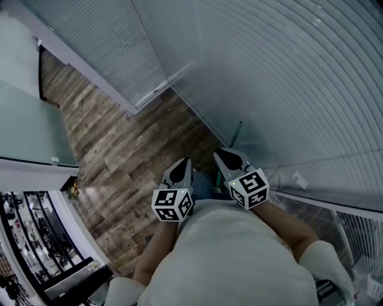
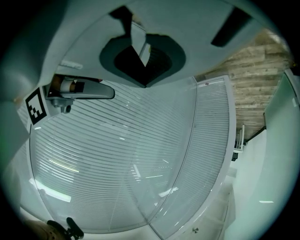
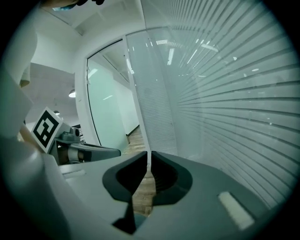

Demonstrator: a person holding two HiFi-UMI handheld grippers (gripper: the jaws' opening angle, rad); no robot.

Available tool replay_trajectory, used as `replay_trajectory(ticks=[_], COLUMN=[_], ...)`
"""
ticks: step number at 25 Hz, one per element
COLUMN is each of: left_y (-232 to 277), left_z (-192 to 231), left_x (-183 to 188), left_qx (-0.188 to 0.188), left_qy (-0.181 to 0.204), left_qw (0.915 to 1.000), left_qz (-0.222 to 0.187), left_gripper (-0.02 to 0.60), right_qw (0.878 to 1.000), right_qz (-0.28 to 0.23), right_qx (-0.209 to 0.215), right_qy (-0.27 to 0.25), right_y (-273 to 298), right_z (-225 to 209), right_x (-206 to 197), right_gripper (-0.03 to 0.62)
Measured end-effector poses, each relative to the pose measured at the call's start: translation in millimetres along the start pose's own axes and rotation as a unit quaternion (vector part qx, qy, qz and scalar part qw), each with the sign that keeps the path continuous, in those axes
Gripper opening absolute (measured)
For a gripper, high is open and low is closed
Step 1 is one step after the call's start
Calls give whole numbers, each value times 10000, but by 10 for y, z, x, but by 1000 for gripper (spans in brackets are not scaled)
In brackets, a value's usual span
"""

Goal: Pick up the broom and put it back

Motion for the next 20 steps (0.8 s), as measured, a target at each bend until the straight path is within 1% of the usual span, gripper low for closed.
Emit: replay_trajectory(ticks=[3,7,11,20], left_y=[-8,0,21,70], left_z=[-2,1,-5,-26], left_x=[50,88,110,174], left_qx=[5,27,46,72], left_qy=[28,40,53,95], left_qw=[10000,10000,9999,9999], left_qz=[-41,-78,-98,-121], left_gripper=[6,6,5,5], right_qw=[9996,9986,9979,9979], right_qz=[-85,-146,6,-5], right_qx=[227,486,557,580], right_qy=[-110,-163,-320,-301], right_y=[41,70,96,122], right_z=[59,73,46,-45], right_x=[74,132,116,171], right_gripper=[6,5,5,5])
Point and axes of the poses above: the fingertips, and each gripper's own axes: y forward along the fingers, z to its left, x out of its top, the point moved 6 cm from there along -y, backward along the fingers, and after that the axes turned 4 degrees about -y, right-handed, at the moved point
